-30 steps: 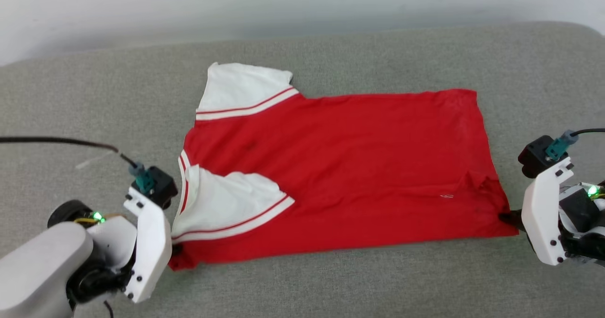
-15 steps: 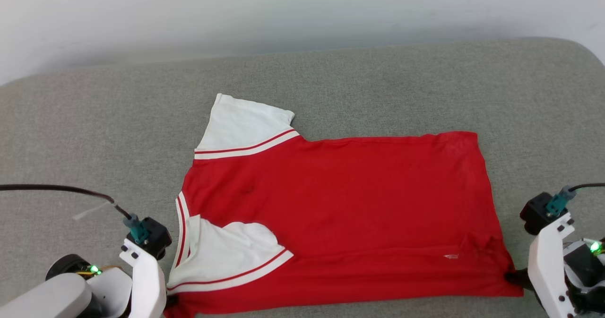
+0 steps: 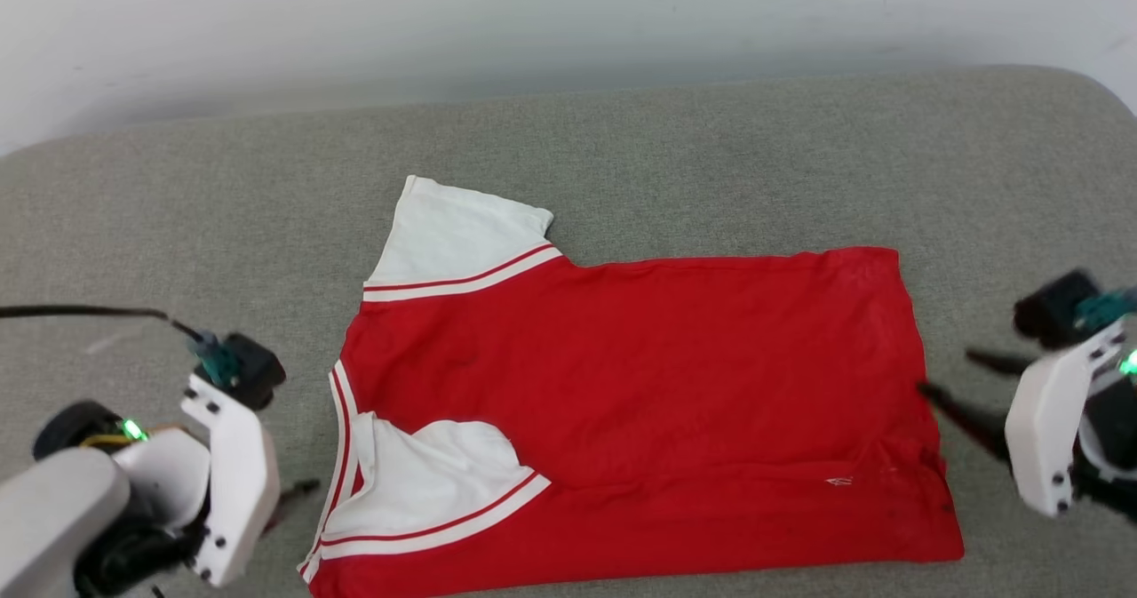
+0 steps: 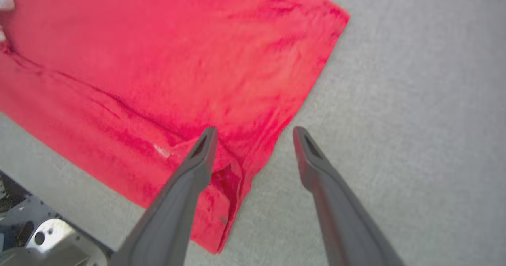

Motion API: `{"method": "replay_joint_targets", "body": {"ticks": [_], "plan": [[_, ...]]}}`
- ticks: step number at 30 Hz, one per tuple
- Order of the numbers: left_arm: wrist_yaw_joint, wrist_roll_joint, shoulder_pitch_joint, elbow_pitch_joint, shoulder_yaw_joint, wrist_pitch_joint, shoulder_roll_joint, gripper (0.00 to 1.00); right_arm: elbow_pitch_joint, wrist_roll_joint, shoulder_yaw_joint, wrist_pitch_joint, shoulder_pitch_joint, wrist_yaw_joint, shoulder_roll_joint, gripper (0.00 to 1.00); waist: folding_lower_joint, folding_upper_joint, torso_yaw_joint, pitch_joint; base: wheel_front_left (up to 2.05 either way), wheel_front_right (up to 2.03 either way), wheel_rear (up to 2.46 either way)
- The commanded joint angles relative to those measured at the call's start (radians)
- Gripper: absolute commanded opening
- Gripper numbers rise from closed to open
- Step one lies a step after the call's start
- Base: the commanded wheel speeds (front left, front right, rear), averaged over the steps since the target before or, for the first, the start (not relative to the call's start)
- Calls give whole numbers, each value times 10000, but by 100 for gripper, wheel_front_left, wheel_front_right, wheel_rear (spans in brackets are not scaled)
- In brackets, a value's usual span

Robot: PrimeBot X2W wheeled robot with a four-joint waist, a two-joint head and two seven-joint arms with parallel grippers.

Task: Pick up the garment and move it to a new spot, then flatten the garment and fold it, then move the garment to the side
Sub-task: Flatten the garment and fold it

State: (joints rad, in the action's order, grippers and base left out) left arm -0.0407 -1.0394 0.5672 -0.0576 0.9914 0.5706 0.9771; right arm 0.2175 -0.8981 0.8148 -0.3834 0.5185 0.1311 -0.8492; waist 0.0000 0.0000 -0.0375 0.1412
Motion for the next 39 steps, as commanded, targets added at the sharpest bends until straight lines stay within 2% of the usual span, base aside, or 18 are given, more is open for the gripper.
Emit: {"method": "replay_joint_targets", "body": {"ticks": [1,6,12,16,21,25,31,36,39], "plan": [[65,103,360,107,-172,41,146,100,51,399,-418,714,155,-7,221,100,0,0,-44,22,0,0,0],[-6,369,1326,32,-707,-200,194,100,319,1904,-2013,2733,168,-7,1052,100,0,0,-249,281,0,0,0],[-155,586,2713,-640,-1320,-439,-236,100,2,3739,-4317,4421,-304,-7,2414,100,0,0,-544,946,0,0,0],[-215,635,3421,-1034,-1482,-223,-458,100,-568,4506,-5371,4882,-799,-7,3149,100,0,0,-703,1379,0,0,0],[-349,576,4656,-1663,-1704,355,-818,100,-2042,5589,-6562,5077,-1691,-7,4113,100,0,0,-969,2187,0,0,0],[-388,367,5687,-2058,-1797,1338,-1063,100,-3139,6073,-6972,4779,-2228,-7,4570,100,0,0,-1165,2885,0,0,0],[-237,128,7075,-2560,-1777,2986,-1341,100,-4377,6447,-7006,4388,-2553,-7,4933,100,0,0,-1444,3921,0,0,0],[49,179,7819,-2956,-1567,4267,-1448,100,-4959,6603,-6827,4210,-2290,-7,5029,100,0,0,-1677,4629,0,0,0],[89,328,8084,-3105,-1396,4646,-1531,100,-5104,6635,-6745,4147,-2097,-7,5043,100,0,0,-1778,4971,0,0,0]]}}
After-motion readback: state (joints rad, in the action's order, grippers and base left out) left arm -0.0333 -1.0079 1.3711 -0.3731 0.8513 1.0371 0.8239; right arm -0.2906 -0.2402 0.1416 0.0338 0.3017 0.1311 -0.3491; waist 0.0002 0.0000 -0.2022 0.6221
